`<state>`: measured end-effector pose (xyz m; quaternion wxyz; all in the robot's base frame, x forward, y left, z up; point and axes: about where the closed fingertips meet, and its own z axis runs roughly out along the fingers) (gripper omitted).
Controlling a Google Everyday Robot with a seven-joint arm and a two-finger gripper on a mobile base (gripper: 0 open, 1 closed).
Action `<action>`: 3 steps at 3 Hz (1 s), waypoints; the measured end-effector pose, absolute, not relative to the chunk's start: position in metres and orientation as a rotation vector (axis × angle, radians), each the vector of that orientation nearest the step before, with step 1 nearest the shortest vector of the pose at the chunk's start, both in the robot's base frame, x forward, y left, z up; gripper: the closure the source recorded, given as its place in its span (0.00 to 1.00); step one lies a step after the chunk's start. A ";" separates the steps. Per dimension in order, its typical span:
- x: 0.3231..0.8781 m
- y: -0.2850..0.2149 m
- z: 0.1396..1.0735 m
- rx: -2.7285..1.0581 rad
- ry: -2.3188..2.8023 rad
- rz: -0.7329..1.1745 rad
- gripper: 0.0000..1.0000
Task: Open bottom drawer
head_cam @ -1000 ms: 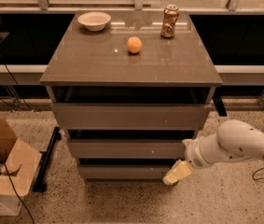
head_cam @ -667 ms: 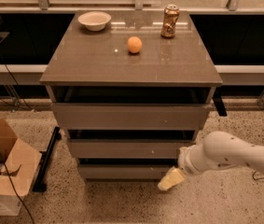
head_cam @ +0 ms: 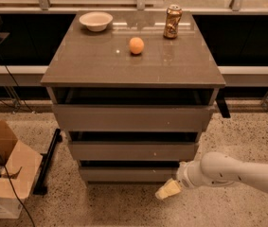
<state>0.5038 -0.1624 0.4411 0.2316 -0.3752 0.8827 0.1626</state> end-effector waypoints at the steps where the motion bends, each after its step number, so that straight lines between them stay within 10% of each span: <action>1: 0.511 -0.168 0.406 -0.920 2.393 0.552 0.00; 3: 0.560 -0.178 0.322 -0.736 2.347 0.736 0.00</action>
Offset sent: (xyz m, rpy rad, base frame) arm 0.0294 -0.0201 -0.1024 0.3060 0.0062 -0.1634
